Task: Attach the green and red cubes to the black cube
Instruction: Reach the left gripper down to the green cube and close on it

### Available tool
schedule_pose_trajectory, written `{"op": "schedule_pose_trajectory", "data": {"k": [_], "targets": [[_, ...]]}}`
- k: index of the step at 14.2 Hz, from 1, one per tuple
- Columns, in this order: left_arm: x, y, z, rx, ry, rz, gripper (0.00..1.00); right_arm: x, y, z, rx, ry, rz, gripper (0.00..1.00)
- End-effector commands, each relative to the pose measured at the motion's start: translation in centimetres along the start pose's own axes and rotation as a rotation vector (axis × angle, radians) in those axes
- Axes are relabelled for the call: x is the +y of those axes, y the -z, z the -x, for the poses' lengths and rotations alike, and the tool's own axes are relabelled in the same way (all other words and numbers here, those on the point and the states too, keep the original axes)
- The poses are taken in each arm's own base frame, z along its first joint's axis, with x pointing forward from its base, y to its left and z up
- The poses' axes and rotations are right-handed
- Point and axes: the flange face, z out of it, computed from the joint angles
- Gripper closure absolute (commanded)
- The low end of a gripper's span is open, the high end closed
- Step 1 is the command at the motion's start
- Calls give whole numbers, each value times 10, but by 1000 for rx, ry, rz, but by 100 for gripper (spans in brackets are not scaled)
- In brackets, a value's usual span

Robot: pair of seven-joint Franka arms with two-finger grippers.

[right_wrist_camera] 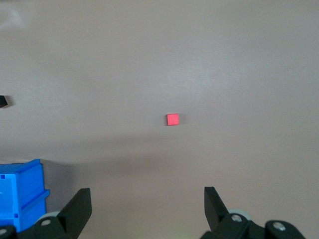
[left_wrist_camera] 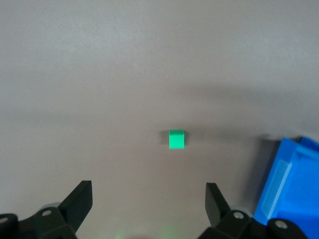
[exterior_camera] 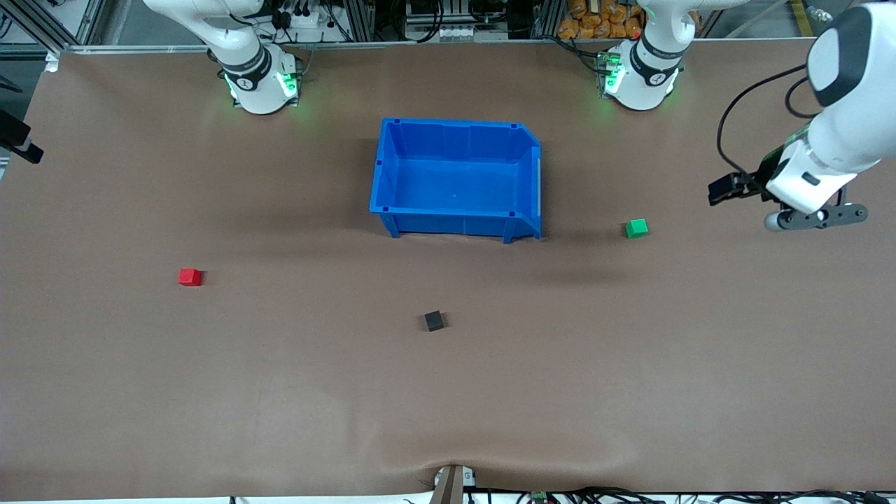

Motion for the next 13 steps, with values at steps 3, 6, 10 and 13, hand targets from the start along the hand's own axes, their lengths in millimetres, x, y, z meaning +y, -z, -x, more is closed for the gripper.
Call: {"op": "schedule_pose_trajectory", "data": {"k": [3,6,10,13], "targets": [[3,-63,10,28,64,-11,0,6,-1,-5,-18,-10,-5,0],[14,-99,20,44,77,-8,0,7,-6,-9,-27,-15,-5,0],[13,-146,36,73,70,2,0,8,-6,-10,-27,-17,-5,0],[12,-182,42,85,72,13,0,7,-7,-10,-27,-15,-5,0]]}}
